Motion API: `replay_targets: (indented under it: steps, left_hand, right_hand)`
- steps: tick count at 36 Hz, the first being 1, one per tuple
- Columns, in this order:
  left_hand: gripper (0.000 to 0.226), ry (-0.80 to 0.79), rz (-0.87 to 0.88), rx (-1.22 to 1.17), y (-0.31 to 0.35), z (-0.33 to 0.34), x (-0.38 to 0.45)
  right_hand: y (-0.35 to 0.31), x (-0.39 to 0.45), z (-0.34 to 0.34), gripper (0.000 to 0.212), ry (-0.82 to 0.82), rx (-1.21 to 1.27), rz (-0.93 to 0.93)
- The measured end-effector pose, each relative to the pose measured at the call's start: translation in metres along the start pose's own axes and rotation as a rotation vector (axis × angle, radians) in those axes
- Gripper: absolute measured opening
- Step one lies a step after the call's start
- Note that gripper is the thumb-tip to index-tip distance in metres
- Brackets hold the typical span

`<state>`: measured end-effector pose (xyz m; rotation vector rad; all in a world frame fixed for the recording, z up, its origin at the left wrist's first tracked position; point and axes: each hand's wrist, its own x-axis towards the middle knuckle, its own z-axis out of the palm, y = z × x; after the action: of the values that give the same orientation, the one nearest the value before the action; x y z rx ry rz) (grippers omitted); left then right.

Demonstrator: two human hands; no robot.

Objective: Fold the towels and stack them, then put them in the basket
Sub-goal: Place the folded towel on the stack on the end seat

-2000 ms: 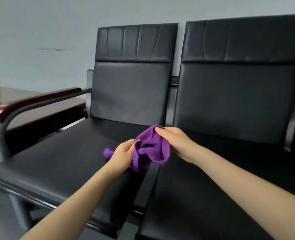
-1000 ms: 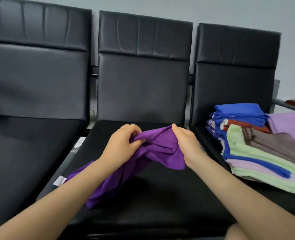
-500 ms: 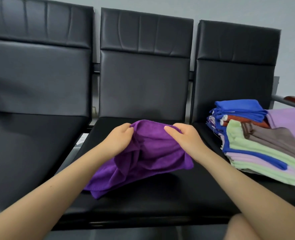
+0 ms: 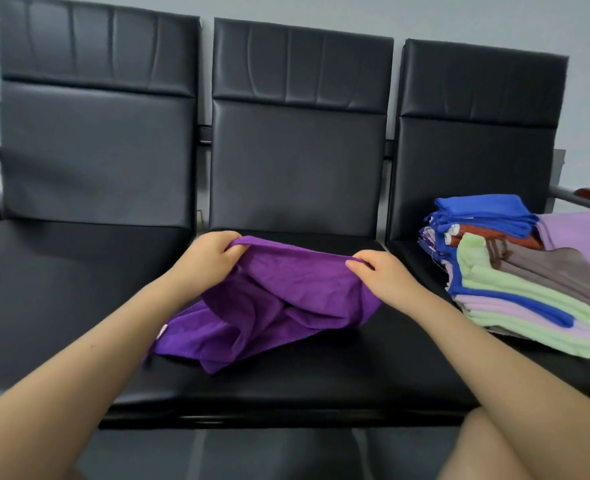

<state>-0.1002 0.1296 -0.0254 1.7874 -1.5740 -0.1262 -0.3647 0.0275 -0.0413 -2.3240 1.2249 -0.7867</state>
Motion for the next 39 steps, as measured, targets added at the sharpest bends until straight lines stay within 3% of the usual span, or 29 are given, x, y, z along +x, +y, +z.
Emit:
replay_targets:
  steps: [5,9,13,17,21,24,27,33,39]
  left_hand:
    - [0.019,-0.073,0.022,-0.083,-0.012,-0.014,-0.001]
    - [0.021,-0.181,-0.032,-0.208,-0.013,-0.022,-0.006]
    - [0.029,-0.245,-0.08,-0.345,-0.009,-0.031,-0.013]
    - [0.03,-0.166,-0.177,-0.495,-0.006,-0.04,-0.018]
    - [0.027,-0.055,-0.28,-0.614,0.009,-0.042,-0.022]
    - [0.027,0.017,-0.329,-0.75,0.029,-0.046,-0.021]
    - [0.027,0.075,-0.354,-0.902,0.053,-0.054,-0.016]
    - [0.03,0.107,-0.277,-1.135,0.096,-0.083,-0.006]
    - [0.032,0.048,-0.189,-1.264,0.118,-0.112,0.002]
  right_hand:
    - [0.013,-0.003,-0.007,0.037,0.034,0.143,0.155]
    - [0.018,-0.006,-0.013,0.023,0.046,0.659,0.338]
    - [0.005,-0.01,-0.021,0.022,0.133,0.867,0.383]
    - [-0.011,-0.012,-0.026,0.028,0.216,0.896,0.405]
    - [-0.031,-0.016,-0.034,0.019,0.256,0.916,0.407]
    - [-0.053,-0.013,-0.05,0.018,0.274,1.173,0.465]
    - [-0.08,-0.008,-0.07,0.019,0.275,1.341,0.41]
    - [-0.114,-0.001,-0.113,0.028,0.294,1.339,0.269]
    - [-0.12,0.002,-0.141,0.023,0.297,1.044,0.189]
